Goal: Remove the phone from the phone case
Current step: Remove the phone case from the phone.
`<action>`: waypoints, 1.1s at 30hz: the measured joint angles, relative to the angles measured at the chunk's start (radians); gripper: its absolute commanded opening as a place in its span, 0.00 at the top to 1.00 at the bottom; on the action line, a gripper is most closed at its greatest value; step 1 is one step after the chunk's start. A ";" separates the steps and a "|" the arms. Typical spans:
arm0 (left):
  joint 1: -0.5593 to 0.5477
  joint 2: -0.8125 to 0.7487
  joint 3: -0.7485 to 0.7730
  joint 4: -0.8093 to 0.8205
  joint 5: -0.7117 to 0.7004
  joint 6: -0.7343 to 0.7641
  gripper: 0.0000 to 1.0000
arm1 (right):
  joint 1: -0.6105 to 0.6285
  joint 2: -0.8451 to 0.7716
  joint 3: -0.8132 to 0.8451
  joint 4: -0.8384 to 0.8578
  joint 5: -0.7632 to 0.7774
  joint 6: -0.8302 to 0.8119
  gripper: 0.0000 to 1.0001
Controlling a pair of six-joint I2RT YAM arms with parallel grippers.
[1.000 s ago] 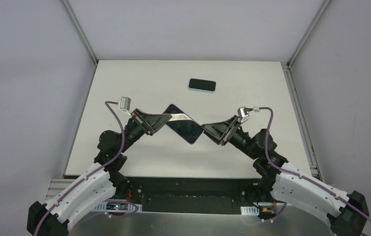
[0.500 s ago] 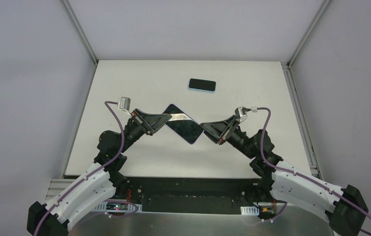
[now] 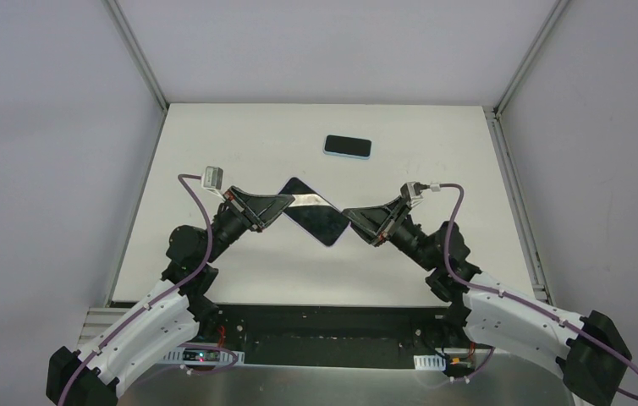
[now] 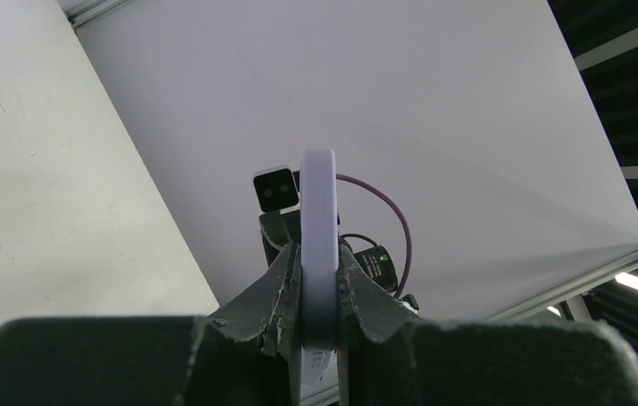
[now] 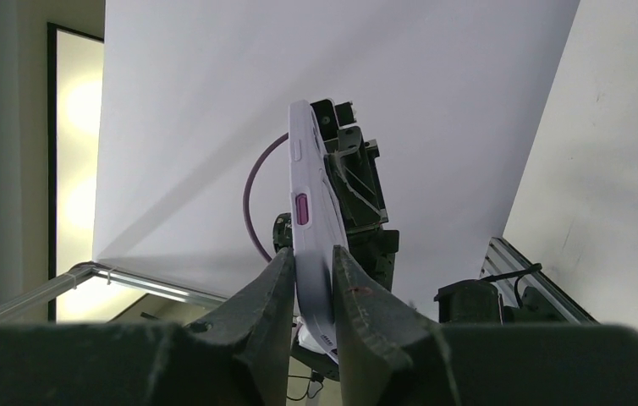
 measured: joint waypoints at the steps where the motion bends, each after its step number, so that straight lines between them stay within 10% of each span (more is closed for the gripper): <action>1: 0.000 0.000 0.000 0.001 -0.002 0.000 1.00 | 0.000 0.003 0.000 0.006 -0.002 0.004 0.77; 17: 0.001 0.057 -0.007 0.064 -0.055 -0.035 1.00 | -0.004 0.068 0.024 0.091 -0.013 0.026 1.00; 33: 0.000 0.132 -0.027 0.191 -0.125 -0.137 1.00 | -0.004 0.132 0.100 0.148 -0.014 -0.002 1.00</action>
